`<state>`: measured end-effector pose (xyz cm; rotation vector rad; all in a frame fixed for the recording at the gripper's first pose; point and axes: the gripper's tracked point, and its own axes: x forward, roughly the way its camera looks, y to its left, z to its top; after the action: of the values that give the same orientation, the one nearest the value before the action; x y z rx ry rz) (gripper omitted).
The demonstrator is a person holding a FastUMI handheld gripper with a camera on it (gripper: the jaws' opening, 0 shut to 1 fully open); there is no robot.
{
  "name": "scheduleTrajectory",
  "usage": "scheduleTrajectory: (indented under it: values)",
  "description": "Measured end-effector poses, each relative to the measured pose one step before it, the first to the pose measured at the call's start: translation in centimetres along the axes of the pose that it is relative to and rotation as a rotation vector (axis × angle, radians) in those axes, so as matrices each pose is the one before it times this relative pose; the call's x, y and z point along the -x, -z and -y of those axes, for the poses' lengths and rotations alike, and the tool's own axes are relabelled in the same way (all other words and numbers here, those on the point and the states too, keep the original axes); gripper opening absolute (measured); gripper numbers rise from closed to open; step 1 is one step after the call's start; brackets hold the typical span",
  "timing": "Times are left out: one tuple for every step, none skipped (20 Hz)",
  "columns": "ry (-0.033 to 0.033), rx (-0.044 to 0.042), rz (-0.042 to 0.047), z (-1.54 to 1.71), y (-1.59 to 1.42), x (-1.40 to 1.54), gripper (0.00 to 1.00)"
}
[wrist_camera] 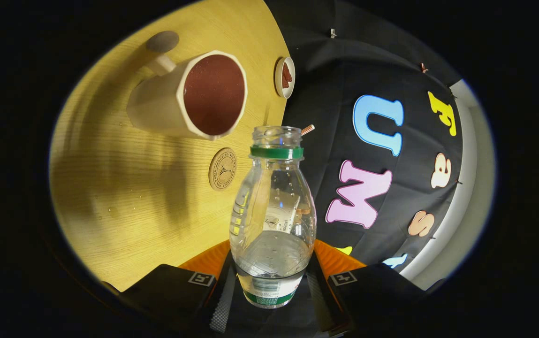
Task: Take the bottle from table, then pour the juice into the cup, finally place the bottle on the coaster
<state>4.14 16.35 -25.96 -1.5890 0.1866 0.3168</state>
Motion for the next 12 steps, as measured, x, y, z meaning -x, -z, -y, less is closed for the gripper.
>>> scheduleTrajectory:
  values:
    - [0.00167,0.00680,0.00101,0.050,-0.053,-0.054,0.74]
    - [0.00091,0.00425,0.00169,0.029,0.019,0.012,0.74]
    - [0.00110,0.00421,0.00062,0.038,0.028,-0.102,0.74]
    - [0.00237,0.00492,0.00052,0.039,-0.017,-0.022,0.74]
    - [0.00191,0.00374,0.00141,0.095,-0.051,-0.026,0.74]
    - [0.00320,0.00372,0.00226,0.052,-0.037,0.009,0.74]
    - [0.00283,0.00326,0.00198,0.050,-0.048,0.013,0.74]
    - [0.00233,0.00292,0.00089,0.059,-0.029,0.040,0.74]
    - [0.00295,0.00267,0.00045,0.071,-0.019,-0.018,0.74]
    - [0.00279,0.00146,0.00083,0.052,-0.002,0.060,0.74]
    - [0.00151,0.00155,-0.00005,0.101,-0.025,-0.014,0.74]
    - [0.00144,0.00381,0.00042,0.022,-0.014,-0.002,0.74]
